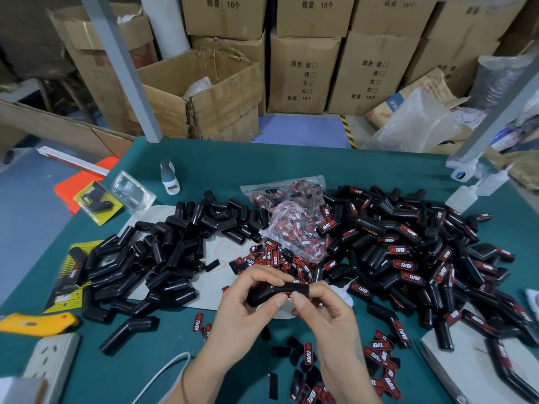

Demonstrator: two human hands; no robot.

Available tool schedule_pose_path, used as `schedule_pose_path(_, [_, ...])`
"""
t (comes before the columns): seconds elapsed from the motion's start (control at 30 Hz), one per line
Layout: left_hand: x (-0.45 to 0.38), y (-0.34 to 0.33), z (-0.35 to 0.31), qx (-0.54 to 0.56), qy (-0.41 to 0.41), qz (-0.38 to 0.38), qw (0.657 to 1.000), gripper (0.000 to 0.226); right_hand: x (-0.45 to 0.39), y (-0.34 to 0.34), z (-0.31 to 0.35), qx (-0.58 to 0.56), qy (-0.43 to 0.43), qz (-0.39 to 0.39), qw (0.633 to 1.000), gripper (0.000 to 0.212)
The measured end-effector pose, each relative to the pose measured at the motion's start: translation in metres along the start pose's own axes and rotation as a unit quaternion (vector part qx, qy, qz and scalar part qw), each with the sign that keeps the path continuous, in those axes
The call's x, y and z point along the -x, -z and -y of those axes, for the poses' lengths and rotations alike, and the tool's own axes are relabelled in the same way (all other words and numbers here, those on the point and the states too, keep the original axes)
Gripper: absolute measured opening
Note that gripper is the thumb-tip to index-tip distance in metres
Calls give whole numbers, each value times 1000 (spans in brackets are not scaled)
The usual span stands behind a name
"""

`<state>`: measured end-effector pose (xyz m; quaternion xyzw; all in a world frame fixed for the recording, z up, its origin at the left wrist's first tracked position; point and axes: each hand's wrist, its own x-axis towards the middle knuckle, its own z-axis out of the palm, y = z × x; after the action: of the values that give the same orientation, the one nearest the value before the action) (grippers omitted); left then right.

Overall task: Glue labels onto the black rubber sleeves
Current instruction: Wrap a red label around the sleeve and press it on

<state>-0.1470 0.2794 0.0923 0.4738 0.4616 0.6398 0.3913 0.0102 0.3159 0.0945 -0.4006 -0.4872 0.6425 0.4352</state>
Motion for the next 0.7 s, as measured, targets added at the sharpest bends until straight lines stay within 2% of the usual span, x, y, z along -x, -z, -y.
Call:
schedule_pose_path(0.1, [0, -1, 0, 9, 4, -1, 1000, 13, 0, -1, 0, -8, -7, -7, 1000, 37])
schedule_pose_path(0.33, [1, -1, 1, 33, 17, -6, 999, 15, 2, -2, -3, -18, -14, -14, 1000, 49])
schedule_pose_path(0.47, [2, -3, 1, 11, 12, -10, 1000, 14, 1, -1, -5, -26, -14, -11, 999, 56])
schedule_pose_path(0.53, [3, -4, 0, -24, -16, -11, 1000, 15, 1, 0, -5, -37, -18, -11, 999, 61])
schedule_pose_path(0.63, [4, -4, 3, -135, -116, -4, 984, 7, 0, 3, -5, -58, -28, -10, 998, 65])
schedule_pose_path(0.7, [3, -5, 5, -154, -132, -10, 979, 12, -1, 4, -5, -62, -32, -6, 998, 65])
